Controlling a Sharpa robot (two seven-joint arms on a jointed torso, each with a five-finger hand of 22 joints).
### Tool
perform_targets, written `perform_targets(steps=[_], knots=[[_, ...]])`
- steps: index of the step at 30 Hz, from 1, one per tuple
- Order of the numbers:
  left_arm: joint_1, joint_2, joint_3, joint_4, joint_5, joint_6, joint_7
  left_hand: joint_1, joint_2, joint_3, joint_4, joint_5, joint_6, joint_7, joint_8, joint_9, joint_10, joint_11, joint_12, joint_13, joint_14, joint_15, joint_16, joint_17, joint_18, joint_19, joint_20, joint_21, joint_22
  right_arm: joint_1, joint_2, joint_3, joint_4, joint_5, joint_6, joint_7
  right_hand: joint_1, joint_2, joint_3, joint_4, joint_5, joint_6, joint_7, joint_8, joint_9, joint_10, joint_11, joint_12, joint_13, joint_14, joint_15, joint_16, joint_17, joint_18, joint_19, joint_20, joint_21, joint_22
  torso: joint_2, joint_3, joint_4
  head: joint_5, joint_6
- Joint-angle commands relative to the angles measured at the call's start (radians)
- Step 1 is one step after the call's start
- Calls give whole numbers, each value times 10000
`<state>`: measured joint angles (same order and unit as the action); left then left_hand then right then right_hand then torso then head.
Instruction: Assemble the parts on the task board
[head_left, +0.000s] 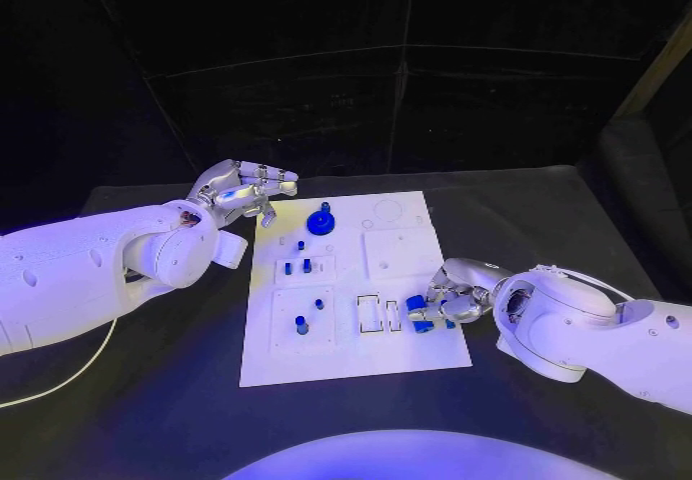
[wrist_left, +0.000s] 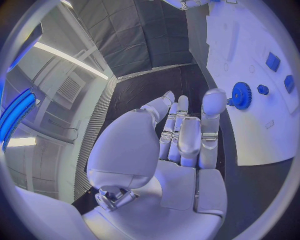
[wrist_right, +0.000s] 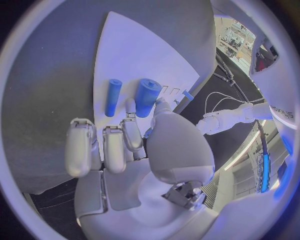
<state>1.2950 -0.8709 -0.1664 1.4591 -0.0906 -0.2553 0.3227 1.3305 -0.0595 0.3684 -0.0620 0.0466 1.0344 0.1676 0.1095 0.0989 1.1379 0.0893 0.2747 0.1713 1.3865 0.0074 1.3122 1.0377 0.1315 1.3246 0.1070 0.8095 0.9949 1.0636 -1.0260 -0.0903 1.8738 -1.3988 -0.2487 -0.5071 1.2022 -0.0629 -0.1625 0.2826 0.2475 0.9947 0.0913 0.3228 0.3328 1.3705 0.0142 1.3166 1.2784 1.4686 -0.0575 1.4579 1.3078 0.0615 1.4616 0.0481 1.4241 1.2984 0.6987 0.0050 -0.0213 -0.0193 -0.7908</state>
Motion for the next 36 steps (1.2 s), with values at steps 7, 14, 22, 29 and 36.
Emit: perform_targets(steps=[7, 14, 22, 29, 36], knots=[[10, -12, 7, 19, 28, 129, 3, -43, 71, -68, 41, 20, -71, 18, 42, -13, -77, 1, 43, 19, -85, 3, -44, -2, 181, -59, -6, -59, -21, -176, 304, -37, -332, -523, 248, -84, 418, 87, -97, -51, 56, -153, 3, 55, 157, 94, 5, 138, 171, 660, 21, 84, 735, -65, 76, 54, 53, 32, 1, -6, 7, 11, 2], [10, -36, 6, 36, 28, 127, 5, -43, 71, -68, 41, 20, -71, 18, 42, -13, -77, 1, 43, 19, -85, 3, -44, -2, 181, -59, -6, -59, -21, -207, 262, -38, -251, -463, 60, -110, 769, 220, -177, -163, 671, -260, 5, 184, 386, 100, 6, 149, 263, 669, 22, 126, 809, -72, 82, 57, 80, 83, 0, -6, -10, 53, 2], [10, -72, 5, 34, 28, 112, 3, -48, 72, -77, 47, 21, -74, 17, 45, -14, -83, 0, 50, 21, -87, 3, -45, -7, 181, -60, -5, -65, -26, -213, -166, -35, 337, 140, -1073, -42, 942, 395, -297, -165, 1688, -248, -42, 332, 610, 258, -41, 289, 489, 710, -17, 250, 1021, -112, 165, 21, 205, 301, -32, -6, -60, 73, 12], [7, -51, 4, 36, 28, 116, 13, -51, 73, -81, 49, 21, -76, 16, 46, -14, -86, -1, 53, 23, -88, 3, -45, -9, 182, -60, -5, -68, -27, -211, -161, -30, 734, 509, -2253, 151, 1116, 583, -285, -173, 2244, -156, -97, 369, 698, 398, -92, 409, 660, 728, -59, 304, 1111, -134, 212, -15, 277, 426, -32, -10, -39, 51, 52], [7, -52, 4, 55, 28, 111, 15, -51, 73, -81, 49, 21, -76, 16, 46, -14, -86, -1, 53, 23, -88, 3, -45, -9, 182, -60, -5, -68, -27, -206, -17, -26, 831, 633, -2530, 146, 1111, 615, -313, -141, 2382, -93, -121, 384, 724, 432, -114, 431, 699, 727, -77, 305, 1111, -132, 209, -32, 276, 420, -26, -37, -20, 66, 74]])
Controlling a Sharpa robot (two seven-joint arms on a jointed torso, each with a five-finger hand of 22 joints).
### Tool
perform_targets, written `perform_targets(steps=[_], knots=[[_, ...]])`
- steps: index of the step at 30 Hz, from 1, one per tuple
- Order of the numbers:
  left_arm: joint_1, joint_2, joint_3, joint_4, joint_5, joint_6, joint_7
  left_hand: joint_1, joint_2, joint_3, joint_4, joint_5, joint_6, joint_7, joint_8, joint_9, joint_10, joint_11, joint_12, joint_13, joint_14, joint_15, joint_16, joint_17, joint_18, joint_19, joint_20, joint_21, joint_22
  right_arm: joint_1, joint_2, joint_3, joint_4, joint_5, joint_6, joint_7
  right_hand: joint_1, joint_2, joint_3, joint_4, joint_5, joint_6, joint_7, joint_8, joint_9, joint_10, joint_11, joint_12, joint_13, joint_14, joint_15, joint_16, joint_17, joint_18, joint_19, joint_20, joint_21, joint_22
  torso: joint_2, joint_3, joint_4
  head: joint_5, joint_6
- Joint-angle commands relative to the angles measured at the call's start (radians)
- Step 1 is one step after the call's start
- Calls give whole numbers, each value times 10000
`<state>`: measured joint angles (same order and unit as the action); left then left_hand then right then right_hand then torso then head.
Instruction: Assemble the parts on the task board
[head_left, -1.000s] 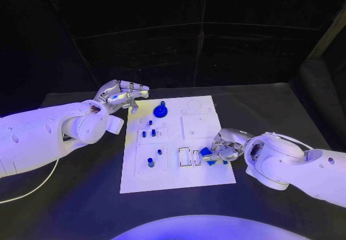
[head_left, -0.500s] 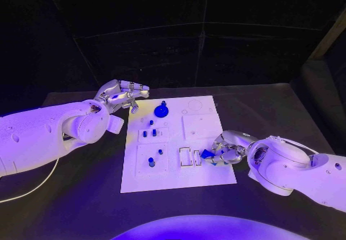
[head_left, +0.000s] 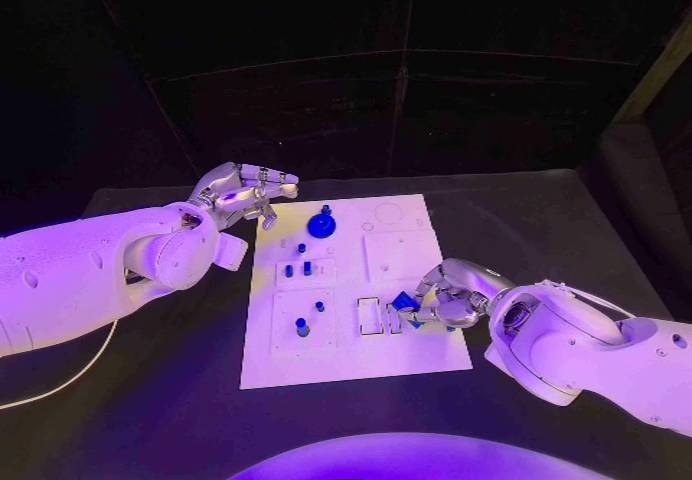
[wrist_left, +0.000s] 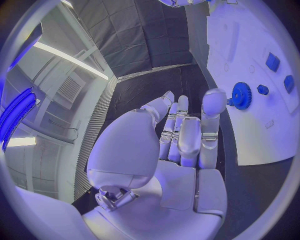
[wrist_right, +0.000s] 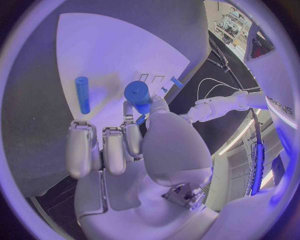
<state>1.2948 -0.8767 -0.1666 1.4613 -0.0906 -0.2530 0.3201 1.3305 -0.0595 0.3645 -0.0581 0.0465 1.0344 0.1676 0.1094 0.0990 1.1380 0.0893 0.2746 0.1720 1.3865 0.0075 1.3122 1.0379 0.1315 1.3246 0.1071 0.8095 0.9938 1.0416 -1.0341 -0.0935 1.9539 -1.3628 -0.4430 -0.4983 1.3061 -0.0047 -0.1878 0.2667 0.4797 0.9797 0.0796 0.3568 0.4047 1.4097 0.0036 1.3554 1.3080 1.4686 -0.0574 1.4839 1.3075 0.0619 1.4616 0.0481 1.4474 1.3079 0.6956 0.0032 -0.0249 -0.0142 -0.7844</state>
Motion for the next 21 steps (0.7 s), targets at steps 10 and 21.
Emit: perform_targets(steps=[10, 21], knots=[[11, 10, 7, 74, 28, 85, 33, -51, 73, -42, 9, 21, -76, 16, 46, -16, -87, -1, 53, 16, -88, 3, -44, -11, 182, -60, -5, -68, -17, 14, 804, 6, -249, 441, -109, -228, -26, 126, -118, 139, 85, 152, -38, 53, 35, -15, -34, -71, 313, 725, -99, 44, 1113, -137, 210, -52, 50, 338, 25, -6, 5, 94, -12], [15, 37, 8, 128, 28, 94, 24, -51, 73, -42, 9, 21, -76, 16, 46, -16, -87, -1, 53, 16, -88, 3, -44, -11, 182, -60, -5, -68, -17, 15, 1452, 7, -663, 269, 451, -476, -253, 427, -192, 225, -35, 442, -133, 37, 65, -47, -115, -238, 208, 713, -161, 15, 1067, -133, 201, -106, 42, 326, 20, 2, -5, 181, -69]])
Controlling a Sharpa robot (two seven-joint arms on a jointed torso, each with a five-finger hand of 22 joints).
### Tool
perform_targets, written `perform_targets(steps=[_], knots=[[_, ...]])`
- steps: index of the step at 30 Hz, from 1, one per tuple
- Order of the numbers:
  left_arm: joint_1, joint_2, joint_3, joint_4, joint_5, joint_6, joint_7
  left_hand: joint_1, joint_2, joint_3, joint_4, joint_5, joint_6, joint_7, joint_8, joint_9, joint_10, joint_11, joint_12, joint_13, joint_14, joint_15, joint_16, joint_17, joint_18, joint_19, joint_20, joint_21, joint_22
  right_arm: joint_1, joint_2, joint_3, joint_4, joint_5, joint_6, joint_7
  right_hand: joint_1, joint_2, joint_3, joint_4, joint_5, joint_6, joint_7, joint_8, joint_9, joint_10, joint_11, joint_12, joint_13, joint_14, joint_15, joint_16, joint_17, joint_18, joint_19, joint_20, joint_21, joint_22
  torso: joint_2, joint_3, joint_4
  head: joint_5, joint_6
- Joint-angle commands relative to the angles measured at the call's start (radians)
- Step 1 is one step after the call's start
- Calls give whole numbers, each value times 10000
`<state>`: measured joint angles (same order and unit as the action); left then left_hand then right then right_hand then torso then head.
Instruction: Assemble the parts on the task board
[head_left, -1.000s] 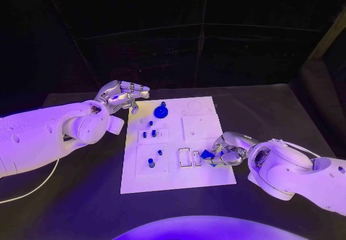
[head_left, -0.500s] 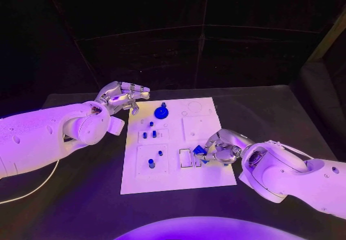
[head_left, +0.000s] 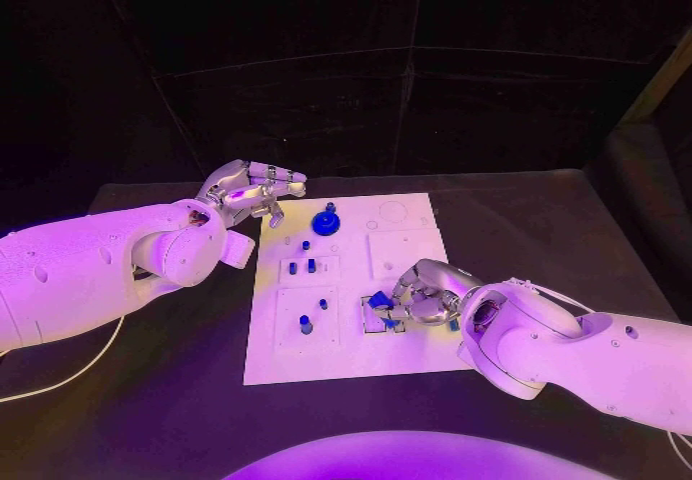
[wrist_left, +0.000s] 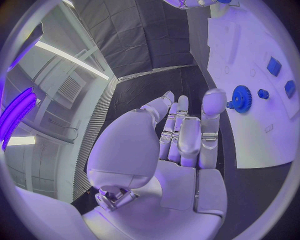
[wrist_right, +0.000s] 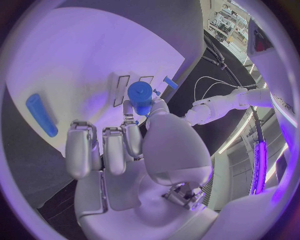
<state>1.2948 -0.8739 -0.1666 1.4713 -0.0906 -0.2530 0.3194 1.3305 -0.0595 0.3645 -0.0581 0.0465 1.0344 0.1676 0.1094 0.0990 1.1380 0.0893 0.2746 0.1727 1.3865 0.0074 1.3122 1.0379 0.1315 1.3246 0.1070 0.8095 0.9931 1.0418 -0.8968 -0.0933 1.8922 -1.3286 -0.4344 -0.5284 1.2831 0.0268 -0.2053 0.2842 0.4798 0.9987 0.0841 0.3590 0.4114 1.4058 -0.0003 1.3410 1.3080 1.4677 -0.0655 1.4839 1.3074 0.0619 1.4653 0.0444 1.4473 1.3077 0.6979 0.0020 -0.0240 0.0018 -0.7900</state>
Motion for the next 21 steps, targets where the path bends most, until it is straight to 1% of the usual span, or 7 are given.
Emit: perform_targets(steps=[1, 7, 11, 14, 18, 20, 21], knots=[[15, 10, 8, 29, 27, 93, 30, -51, 74, -42, 9, 21, -76, 16, 46, -16, -87, -1, 53, 9, -88, 3, -44, -12, 182, -60, -5, -68, -9, 13, 121, 5, -69, -55, 373, -195, -48, 137, -25, 49, -37, 284, -189, 18, 3, -22, -83, -126, 183, 721, -86, 14, 1068, -131, 160, -74, 37, 318, 0, 14, -15, 19, -15], [16, 24, 9, 35, 27, 96, 24, -37, 76, -52, 2, 21, -83, 11, 52, -18, -99, -7, 69, 16, -87, 0, -38, -10, 182, -57, -5, -70, -10, 13, 303, 6, -175, 12, 362, -252, -284, 260, -130, 46, -265, 441, -244, 46, 44, -18, -130, -187, 160, 714, -127, -4, 1044, -127, 151, -114, 23, 302, -1, 19, -15, 44, -31], [16, 27, 9, 32, 27, 93, 22, -37, 76, -52, 2, 21, -83, 11, 52, -18, -99, -7, 69, 16, -87, 0, -38, -10, 182, -57, -5, -70, -10, 13, 355, 6, -216, 20, 334, -267, -739, 349, -420, 40, -1897, 476, -259, 20, 89, -12, -143, -254, 143, 716, -144, -4, 1054, -129, 152, -140, 20, 306, -17, 7, -16, 53, -56], [17, 28, 9, 30, 27, 93, 19, -37, 76, -52, 2, 21, -83, 11, 52, -18, -99, -7, 69, 16, -87, 0, -38, -10, 182, -57, -5, -70, -10, 13, 386, 6, -243, 17, 303, -273, -911, 368, -565, 40, -2400, 477, -257, 6, 119, -15, -141, -290, 138, 719, -144, 0, 1066, -128, 150, -141, 14, 302, -11, 10, -19, 83, -61], [17, 28, 9, 31, 27, 95, 16, -37, 76, -52, 2, 21, -83, 11, 52, -18, -99, -7, 69, 16, -87, 0, -38, -10, 182, -57, -5, -70, -10, 14, 407, 6, -285, -46, 298, -282, -1391, 413, -898, 29, -3523, 402, -235, -60, 172, -137, -104, -517, -2, 718, -132, -1, 1083, -120, 125, -127, -20, 258, -16, 14, -26, 101, -66], [18, 26, 9, 32, 27, 94, 15, -37, 76, -52, 2, 21, -83, 11, 52, -18, -99, -7, 69, 16, -87, 0, -38, -10, 182, -57, -5, -70, -10, 14, 410, 6, -303, -93, 264, -284, -1901, 326, -1147, 63, -4259, 292, -186, -137, 170, -287, -84, -748, -176, 717, -96, 7, 1111, -108, 95, -116, -58, 204, -20, 9, -29, 106, -65], [18, 24, 9, 32, 27, 92, 14, -37, 76, -52, 2, 21, -83, 11, 52, -18, -99, -7, 69, 16, -87, 0, -38, -10, 182, -57, -5, -70, -10, 14, 410, 6, -310, -126, 235, -285, -2109, 250, -1230, 81, -4307, 250, -172, -167, 168, -347, -66, -837, -245, 717, -90, 12, 1126, -103, 82, -109, -75, 178, -20, 9, -29, 106, -65]])
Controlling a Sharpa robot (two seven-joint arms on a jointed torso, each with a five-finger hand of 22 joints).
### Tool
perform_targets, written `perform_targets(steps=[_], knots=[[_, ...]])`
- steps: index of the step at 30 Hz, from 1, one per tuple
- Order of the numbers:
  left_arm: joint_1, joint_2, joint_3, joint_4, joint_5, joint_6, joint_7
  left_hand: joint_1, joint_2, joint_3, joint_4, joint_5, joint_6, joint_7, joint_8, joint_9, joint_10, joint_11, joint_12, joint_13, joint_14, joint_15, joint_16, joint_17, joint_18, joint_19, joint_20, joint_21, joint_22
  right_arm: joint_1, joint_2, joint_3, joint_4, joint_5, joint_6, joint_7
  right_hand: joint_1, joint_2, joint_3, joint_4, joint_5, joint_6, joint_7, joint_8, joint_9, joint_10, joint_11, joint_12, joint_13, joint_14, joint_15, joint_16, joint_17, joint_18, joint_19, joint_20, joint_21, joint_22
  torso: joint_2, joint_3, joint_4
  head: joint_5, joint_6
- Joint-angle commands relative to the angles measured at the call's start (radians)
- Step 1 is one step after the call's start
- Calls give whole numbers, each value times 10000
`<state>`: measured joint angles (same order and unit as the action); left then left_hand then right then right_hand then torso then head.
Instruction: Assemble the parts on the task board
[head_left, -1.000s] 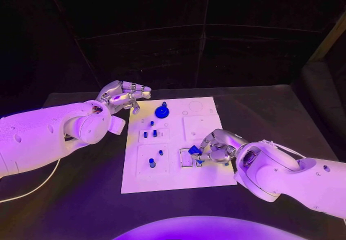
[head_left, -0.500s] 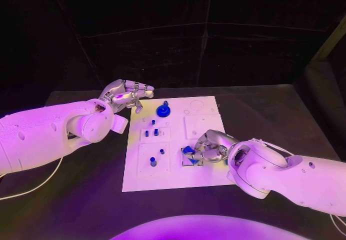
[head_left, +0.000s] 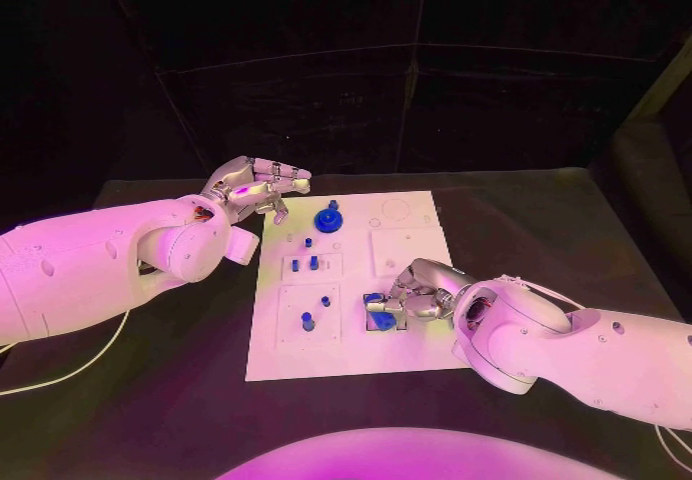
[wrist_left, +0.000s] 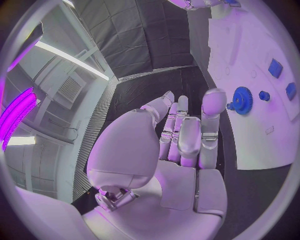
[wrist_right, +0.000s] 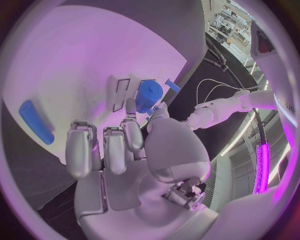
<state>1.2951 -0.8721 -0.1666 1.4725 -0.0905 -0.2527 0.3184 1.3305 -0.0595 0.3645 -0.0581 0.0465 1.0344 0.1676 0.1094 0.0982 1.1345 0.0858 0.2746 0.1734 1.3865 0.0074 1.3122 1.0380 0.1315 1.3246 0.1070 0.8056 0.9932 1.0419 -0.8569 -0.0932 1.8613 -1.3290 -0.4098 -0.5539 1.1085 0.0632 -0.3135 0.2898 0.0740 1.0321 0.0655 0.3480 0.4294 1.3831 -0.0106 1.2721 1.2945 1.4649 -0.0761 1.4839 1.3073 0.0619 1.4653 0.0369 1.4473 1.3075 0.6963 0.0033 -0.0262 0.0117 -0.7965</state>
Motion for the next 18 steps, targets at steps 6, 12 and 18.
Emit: perform_targets(steps=[6, 12, 18], knots=[[15, -4, 8, 24, 27, 86, 26, -37, 76, -52, 2, 21, -83, 11, 52, -10, -64, 28, 69, 9, -87, 1, -38, -11, 182, -58, -5, -31, -11, 13, -25, 5, 28, -223, -130, 26, -1149, -573, 128, 41, -252, -241, 87, -195, -27, -306, 103, -429, -301, 744, 68, 17, 1163, -90, 45, 10, -124, 120, 6, 3, -1, 6, -6], [15, -22, 8, 20, 27, 81, 26, -37, 76, -52, 2, 21, -83, 11, 52, -10, -64, 28, 69, 9, -87, 1, -38, -11, 182, -58, -5, -31, -11, 12, -112, 5, 115, -361, -18, 146, -675, -598, 494, -31, -211, -202, 92, -199, -10, -266, 109, -399, -254, 753, 83, 30, 1197, -97, 63, 32, -103, 166, 5, 5, -16, 10, -2], [15, -27, 8, 11, 27, 86, 29, -21, 75, -59, -9, 21, -87, 8, 58, -11, -72, 25, 83, 15, -87, -2, -35, -14, 184, -56, -6, -34, -13, 11, -231, 5, 284, -384, 213, 424, 815, -502, 863, -608, 360, -88, 52, -139, 48, -153, 76, -275, -118, 765, 57, 46, 1240, -113, 99, 20, -55, 260, 4, 12, -13, 19, -39]])
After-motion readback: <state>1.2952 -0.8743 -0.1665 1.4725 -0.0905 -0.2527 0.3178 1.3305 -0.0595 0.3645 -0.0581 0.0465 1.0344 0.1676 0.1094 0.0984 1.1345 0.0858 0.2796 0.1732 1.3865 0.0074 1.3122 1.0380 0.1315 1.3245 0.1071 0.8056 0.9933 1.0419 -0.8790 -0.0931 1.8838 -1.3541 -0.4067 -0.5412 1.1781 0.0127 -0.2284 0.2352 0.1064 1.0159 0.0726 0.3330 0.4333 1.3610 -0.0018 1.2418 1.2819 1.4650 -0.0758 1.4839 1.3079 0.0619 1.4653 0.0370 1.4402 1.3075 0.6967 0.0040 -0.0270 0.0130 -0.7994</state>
